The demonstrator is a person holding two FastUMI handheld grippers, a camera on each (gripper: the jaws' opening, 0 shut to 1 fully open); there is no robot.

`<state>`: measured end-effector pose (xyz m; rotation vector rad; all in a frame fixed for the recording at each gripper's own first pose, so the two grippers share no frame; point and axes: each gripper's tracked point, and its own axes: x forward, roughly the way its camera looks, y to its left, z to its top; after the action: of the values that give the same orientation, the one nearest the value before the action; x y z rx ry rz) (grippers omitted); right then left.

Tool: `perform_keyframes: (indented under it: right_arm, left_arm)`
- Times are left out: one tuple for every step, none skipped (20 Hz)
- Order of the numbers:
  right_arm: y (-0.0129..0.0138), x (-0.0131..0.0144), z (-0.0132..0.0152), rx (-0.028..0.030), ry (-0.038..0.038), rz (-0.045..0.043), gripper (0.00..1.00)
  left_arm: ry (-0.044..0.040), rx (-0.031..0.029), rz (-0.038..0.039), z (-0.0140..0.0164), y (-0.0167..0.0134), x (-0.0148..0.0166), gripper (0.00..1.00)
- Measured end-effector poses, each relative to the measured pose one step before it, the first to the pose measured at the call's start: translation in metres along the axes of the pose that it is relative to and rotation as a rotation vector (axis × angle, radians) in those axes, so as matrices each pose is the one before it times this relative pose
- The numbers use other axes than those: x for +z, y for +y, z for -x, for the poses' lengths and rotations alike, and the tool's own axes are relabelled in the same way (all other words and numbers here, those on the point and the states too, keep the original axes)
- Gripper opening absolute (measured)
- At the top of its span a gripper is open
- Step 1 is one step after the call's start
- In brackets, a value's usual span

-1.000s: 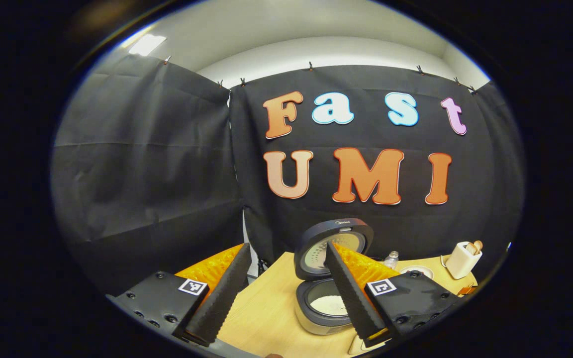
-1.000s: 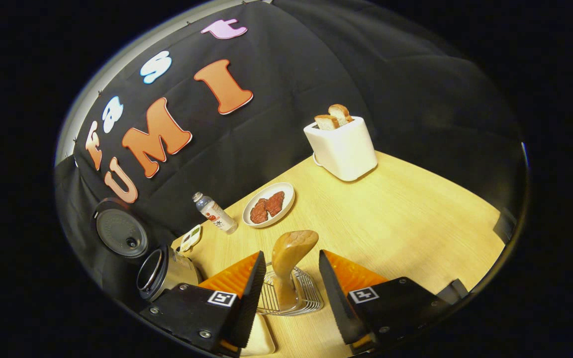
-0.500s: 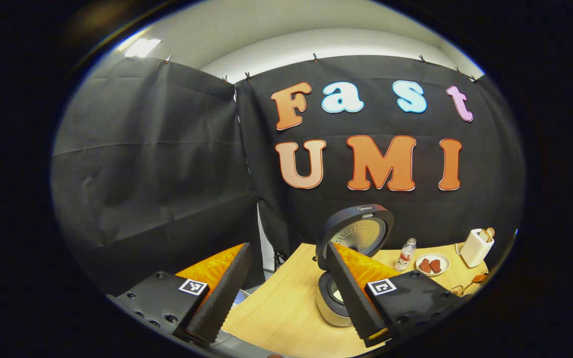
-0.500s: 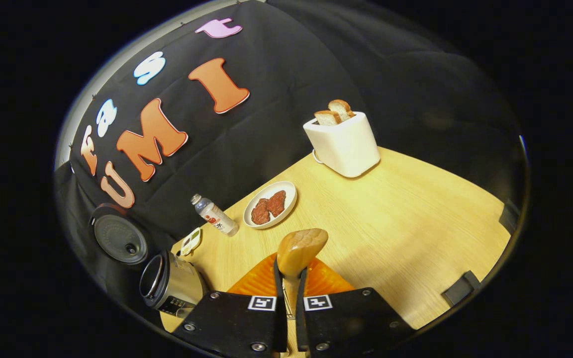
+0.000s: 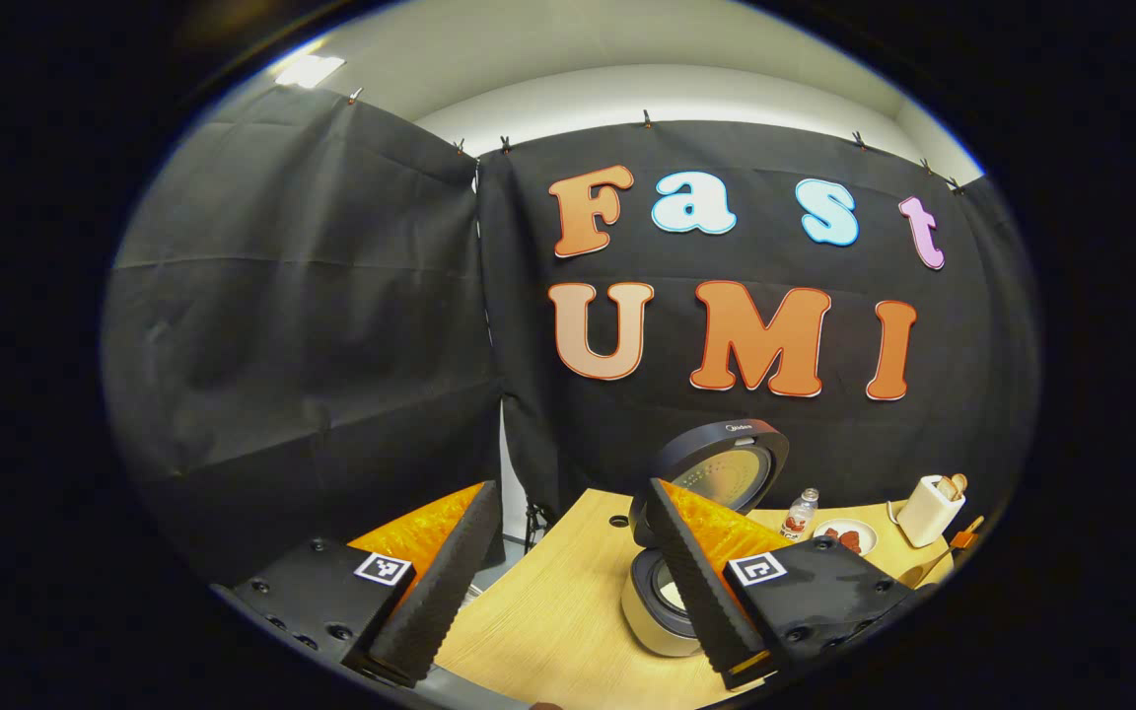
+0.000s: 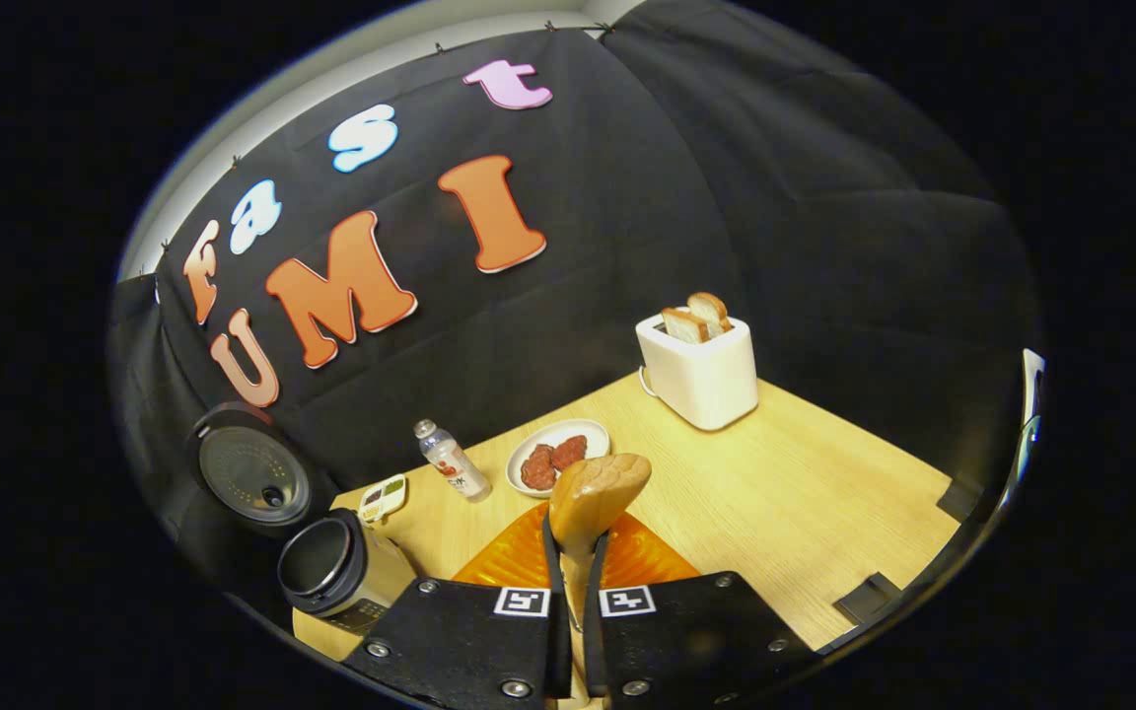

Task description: Close the left gripper, press the button to open the rice cooker; take a wooden spoon from the chopstick holder with the right hand, scoop a spoonful of rice and pour it into the rice cooker, then put the wooden spoon back into the chopstick holder.

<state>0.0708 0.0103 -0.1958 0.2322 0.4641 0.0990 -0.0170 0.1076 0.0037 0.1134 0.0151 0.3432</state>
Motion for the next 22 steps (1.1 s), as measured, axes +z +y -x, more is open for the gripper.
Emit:
perform_keyframes:
  right_arm:
    - [0.01287, 0.00530, 0.00905, 0.01543, -0.02100, 0.02658, 0.04]
    - [0.01386, 0.00466, 0.00880, 0.01678, -0.01240, 0.02776, 0.04]
    - [0.01442, 0.00237, 0.00906, 0.01812, -0.00415, 0.01866, 0.04]
    - [0.01491, -0.00073, 0.00696, 0.01856, 0.00148, 0.01168, 0.04]
    - [0.01303, -0.00327, 0.00697, 0.01741, 0.00807, 0.00990, 0.04]
    - [0.01178, -0.00340, 0.00467, 0.00891, 0.00540, 0.00507, 0.04]
    - [0.01163, -0.00450, 0.00681, 0.00816, -0.00005, 0.00940, 0.04]
    - [0.00892, -0.00613, 0.00347, 0.00317, 0.00054, 0.01661, 0.04]
    - [0.00616, -0.00911, 0.00101, -0.00372, 0.00428, 0.02609, 0.04]
    - [0.00484, -0.01056, 0.00093, -0.01335, 0.01126, 0.02830, 0.04]
    - [0.00384, -0.01145, 0.00166, -0.01189, 0.01045, 0.02574, 0.04]
    - [0.00598, -0.00840, 0.00106, -0.00500, 0.00608, 0.02006, 0.04]
    - [0.00520, -0.00857, 0.00052, -0.00403, 0.00479, 0.00865, 0.04]
    - [0.00342, -0.00894, -0.00165, -0.00825, 0.01004, 0.00681, 0.04]
    - [0.00165, -0.01032, -0.00258, -0.01354, 0.01204, 0.01175, 0.04]
    - [-0.00003, -0.00863, -0.00316, -0.01832, 0.00909, 0.01400, 0.04]
    - [-0.00050, -0.00966, -0.00387, -0.01782, 0.01395, 0.01696, 0.04]
    - [-0.00119, -0.00849, -0.00393, -0.01900, 0.01474, 0.01884, 0.04]
    - [-0.00092, -0.00862, -0.00238, -0.01951, 0.01195, 0.01912, 0.04]
    - [0.00022, -0.00769, -0.00268, -0.01856, 0.01131, 0.02103, 0.05]
    - [-0.00109, -0.00918, -0.00271, -0.02580, 0.01333, 0.01998, 0.00]
    - [-0.00192, -0.00711, -0.00096, -0.02194, 0.00761, 0.01383, 0.04]
  left_arm:
    - [0.00194, -0.00976, 0.00201, -0.00355, 0.00297, -0.00246, 1.00]
    - [0.00284, -0.01022, 0.00120, -0.00346, 0.00486, -0.00207, 1.00]
    - [0.00174, -0.00989, 0.00356, -0.00325, 0.00381, -0.00127, 1.00]
    - [0.00429, -0.01134, 0.00485, -0.00435, 0.00365, -0.00122, 1.00]
    - [0.00669, -0.01052, 0.00384, -0.00212, 0.00033, -0.00332, 1.00]
    - [-0.00049, -0.01079, 0.00155, -0.00533, 0.00511, -0.00046, 1.00]
    - [0.00101, -0.00687, -0.00213, -0.00751, 0.00948, -0.00031, 1.00]
    - [0.00423, -0.00462, -0.00579, -0.00515, 0.00669, -0.00032, 1.00]
    - [-0.00118, -0.00781, -0.00497, -0.00443, 0.00404, -0.00213, 1.00]
    - [-0.00109, -0.00698, -0.00333, -0.00402, 0.00334, -0.00004, 1.00]
    - [-0.00059, -0.01042, -0.00203, -0.00261, 0.00365, 0.00040, 1.00]
    - [-0.00081, -0.00997, 0.00046, -0.00332, 0.00318, -0.00053, 1.00]
    - [-0.00014, -0.01131, -0.00124, -0.00335, 0.00235, -0.00067, 1.00]
    - [-0.00018, -0.00661, -0.00287, -0.00273, 0.00230, -0.00043, 1.00]
    - [-0.00145, -0.00776, -0.00426, -0.00119, 0.00369, 0.00033, 1.00]
    - [-0.00043, -0.00406, -0.00394, -0.00179, 0.00109, -0.00045, 1.00]
    - [-0.00062, -0.00413, -0.00306, -0.00214, 0.00317, 0.00080, 1.00]
    - [-0.00080, -0.00342, -0.00449, -0.00029, 0.00144, -0.00154, 1.00]
    - [-0.00042, -0.00180, -0.00316, -0.00070, 0.00145, -0.00074, 1.00]
    - [-0.00043, -0.00024, -0.00464, -0.00128, 0.00204, -0.00071, 1.00]
    - [0.00088, 0.00121, -0.00288, -0.00081, 0.00214, -0.00053, 1.00]
    - [0.00159, 0.00060, -0.00191, -0.00061, 0.00147, -0.00078, 1.00]
